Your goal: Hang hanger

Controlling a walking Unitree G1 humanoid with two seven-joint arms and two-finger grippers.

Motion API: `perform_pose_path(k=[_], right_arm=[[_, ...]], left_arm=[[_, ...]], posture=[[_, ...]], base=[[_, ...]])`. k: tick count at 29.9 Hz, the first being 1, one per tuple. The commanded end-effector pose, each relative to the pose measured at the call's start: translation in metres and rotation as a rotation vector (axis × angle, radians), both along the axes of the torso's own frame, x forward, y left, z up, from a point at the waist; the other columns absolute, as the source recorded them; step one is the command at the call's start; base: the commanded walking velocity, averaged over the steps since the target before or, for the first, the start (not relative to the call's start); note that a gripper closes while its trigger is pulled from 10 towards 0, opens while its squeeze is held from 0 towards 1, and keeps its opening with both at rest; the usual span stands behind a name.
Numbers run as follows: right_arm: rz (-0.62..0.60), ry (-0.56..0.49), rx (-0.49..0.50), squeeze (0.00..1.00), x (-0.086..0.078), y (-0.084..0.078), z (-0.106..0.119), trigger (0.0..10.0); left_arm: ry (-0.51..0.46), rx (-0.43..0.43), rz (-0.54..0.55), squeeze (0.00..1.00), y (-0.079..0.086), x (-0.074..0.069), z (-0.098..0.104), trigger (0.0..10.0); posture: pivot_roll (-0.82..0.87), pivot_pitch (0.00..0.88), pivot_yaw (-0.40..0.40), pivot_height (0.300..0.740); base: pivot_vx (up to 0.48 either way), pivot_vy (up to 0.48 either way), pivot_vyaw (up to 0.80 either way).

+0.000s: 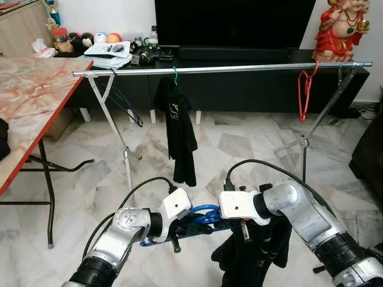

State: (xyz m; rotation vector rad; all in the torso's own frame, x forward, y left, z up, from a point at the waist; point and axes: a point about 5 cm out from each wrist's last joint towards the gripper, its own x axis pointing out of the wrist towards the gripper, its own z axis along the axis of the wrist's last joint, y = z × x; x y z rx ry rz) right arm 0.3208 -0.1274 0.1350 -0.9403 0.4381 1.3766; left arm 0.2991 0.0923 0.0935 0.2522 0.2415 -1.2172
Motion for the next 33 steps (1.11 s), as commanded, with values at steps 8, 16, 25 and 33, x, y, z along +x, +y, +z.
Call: perform_pose_path(k=[8,16,25,33], right_arm=[[0.008,-0.030,0.029,0.00,0.000,0.001,0.009,10.0],[0.017,-0.019,0.039,0.36,-0.001,0.001,0.010,10.0],[0.040,-0.005,0.034,1.00,-0.001,-0.002,0.014,10.0],[0.056,-0.020,0.054,0.50,-0.001,0.001,0.020,10.0]], left_arm=[[-0.001,-0.016,0.023,0.00,0.002,0.003,0.002,0.0],[-0.003,-0.030,0.029,0.00,0.000,0.004,0.002,0.0],[-0.001,-0.036,0.029,0.00,-0.002,0.004,0.002,0.0],[-0.001,-0.039,0.033,0.00,-0.002,0.004,0.001,0.0]], posture=[[-0.11,0.071,-0.013,0.740],[-0.12,0.072,-0.016,0.740],[-0.12,0.071,-0.023,0.740],[-0.12,0.072,-0.025,0.740]], base=[[0.000,0.000,0.00],[0.000,0.000,0.00],[0.000,0.000,0.00],[0.000,0.000,0.00]])
